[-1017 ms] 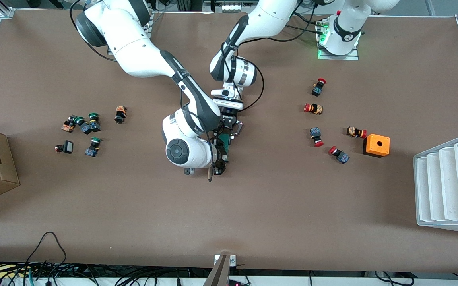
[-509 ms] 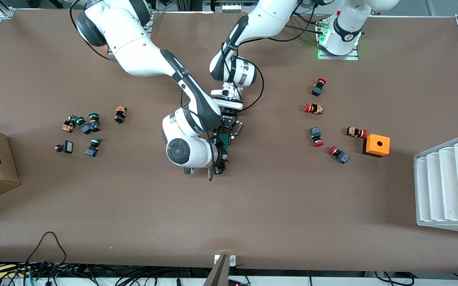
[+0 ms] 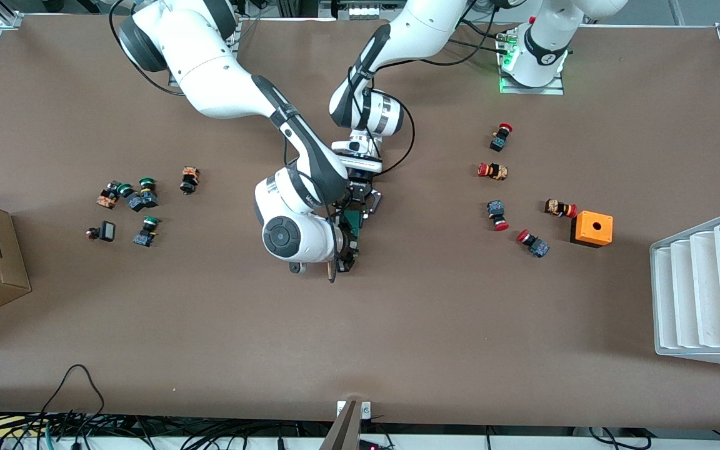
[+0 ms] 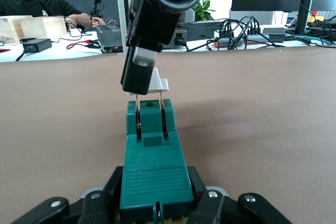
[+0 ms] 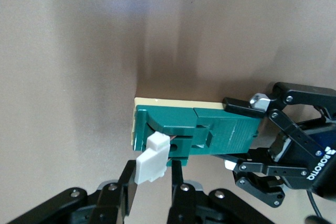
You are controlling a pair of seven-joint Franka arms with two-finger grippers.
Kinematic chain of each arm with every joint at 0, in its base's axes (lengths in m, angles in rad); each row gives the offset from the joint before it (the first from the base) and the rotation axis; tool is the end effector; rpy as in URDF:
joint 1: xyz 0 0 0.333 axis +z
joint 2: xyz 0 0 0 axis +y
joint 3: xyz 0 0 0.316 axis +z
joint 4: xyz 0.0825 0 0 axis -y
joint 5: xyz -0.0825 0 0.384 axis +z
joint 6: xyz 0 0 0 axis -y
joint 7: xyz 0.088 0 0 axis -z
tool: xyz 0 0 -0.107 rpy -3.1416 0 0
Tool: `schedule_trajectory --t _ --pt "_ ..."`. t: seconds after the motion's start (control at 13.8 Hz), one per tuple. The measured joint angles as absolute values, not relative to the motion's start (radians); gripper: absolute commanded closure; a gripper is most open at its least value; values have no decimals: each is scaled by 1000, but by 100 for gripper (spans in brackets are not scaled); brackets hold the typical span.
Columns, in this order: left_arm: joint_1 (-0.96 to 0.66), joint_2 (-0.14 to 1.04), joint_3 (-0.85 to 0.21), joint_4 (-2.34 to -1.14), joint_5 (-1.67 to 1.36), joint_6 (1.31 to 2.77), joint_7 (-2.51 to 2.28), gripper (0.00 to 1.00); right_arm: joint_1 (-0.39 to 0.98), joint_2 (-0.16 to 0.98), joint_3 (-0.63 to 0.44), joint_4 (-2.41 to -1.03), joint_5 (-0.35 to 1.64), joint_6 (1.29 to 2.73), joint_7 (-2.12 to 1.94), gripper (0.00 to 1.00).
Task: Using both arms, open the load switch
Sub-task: 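Push the white handle down into the contacts with the right gripper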
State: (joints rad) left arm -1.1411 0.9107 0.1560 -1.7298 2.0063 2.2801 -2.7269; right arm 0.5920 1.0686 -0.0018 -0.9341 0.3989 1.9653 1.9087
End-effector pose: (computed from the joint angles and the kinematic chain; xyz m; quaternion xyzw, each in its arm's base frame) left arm 0.3660 -0.5195 0.0581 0.8120 -0.0617 0.5785 0.0468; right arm 0.6387 0.4589 0.2214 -0.7263 0.6629 0.1772 0.0397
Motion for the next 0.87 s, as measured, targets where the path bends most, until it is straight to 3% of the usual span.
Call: schedule_trajectory --t 0.87 --pt "-1141 911 156 -1730 2006 2279 -2727 57 593 1049 -3 -952 393 1936 1877 69"
